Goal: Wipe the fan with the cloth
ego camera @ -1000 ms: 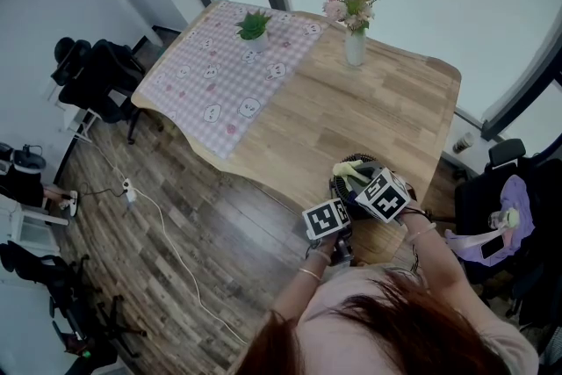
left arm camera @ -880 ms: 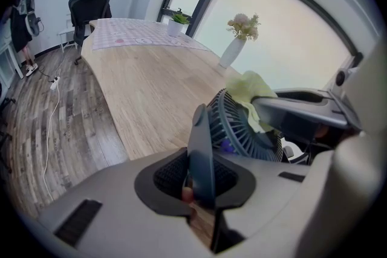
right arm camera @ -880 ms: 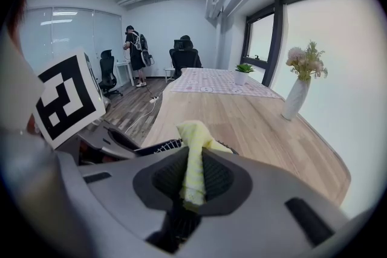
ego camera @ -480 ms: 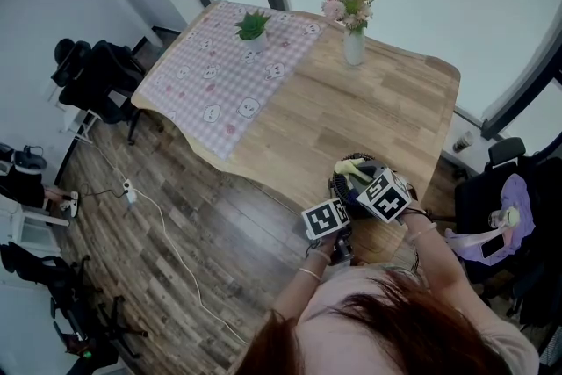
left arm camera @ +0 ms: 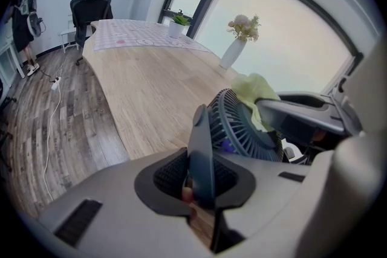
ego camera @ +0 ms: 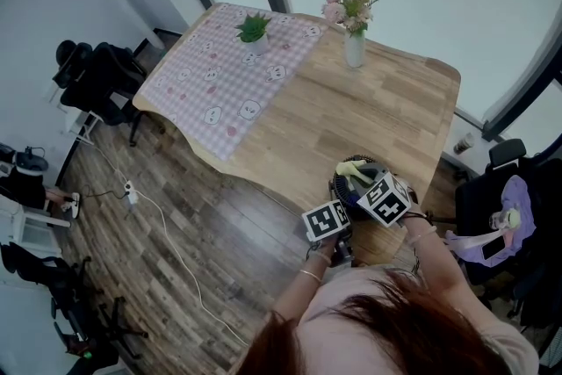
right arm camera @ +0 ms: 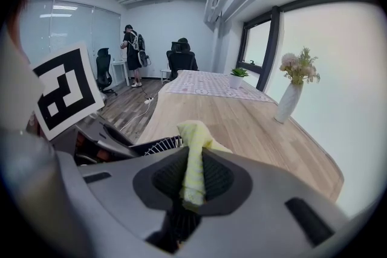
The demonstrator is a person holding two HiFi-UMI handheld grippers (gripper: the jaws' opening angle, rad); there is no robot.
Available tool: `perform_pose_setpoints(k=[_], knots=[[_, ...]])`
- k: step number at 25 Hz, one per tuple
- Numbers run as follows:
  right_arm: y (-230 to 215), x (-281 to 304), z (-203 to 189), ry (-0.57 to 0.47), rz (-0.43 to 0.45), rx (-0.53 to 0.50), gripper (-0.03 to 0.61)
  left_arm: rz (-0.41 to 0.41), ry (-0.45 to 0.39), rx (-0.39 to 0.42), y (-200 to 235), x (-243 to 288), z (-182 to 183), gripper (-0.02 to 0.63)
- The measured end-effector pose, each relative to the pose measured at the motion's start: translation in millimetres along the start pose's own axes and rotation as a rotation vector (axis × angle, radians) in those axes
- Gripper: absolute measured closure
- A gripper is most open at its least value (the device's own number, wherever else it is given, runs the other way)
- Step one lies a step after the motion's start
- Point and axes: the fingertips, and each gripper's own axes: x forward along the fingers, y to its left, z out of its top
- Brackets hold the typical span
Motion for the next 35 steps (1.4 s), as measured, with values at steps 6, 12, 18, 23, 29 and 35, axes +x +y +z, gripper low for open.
perform_pose_setpoints(k=[6, 12, 18, 23, 29, 35], knots=[[-4.0, -0.6, -2.6, -0.003, -0.021, 0.000, 0.528, 0.000, 0.001, 0.001, 0.7, 1.1, 0.1, 0.554], [-14.6, -6.2, -8.7, -0.005, -0.055, 0.026, 0.528, -0.002, 0.000, 0.003, 0.5, 0.5, 0.3, 0.554], [-21.5, -10.1, -11.8, -0.013, -0.072, 0.049, 0.528, -0.002, 0.003, 0.004, -0.2, 0.5, 0.7, 0.554], [-22.3, -10.3, -13.0, -0.017, -0.081, 0.056, 0.528, -0.004, 0.008, -0.002, 0.1, 0.8, 0.5, 0.554], [-27.9, -15.5, -17.1, -0.018, -0.130, 0.056, 0.528, -0.007, 0.008, -0.006, 0.2, 0.5, -1.1, 0.552], [-36.9, -24.6, -23.2, -0.011, -0.185, 0.057, 0.528, 0.002, -0.008, -0.004, 0.2, 0.5, -0.4, 0.552]])
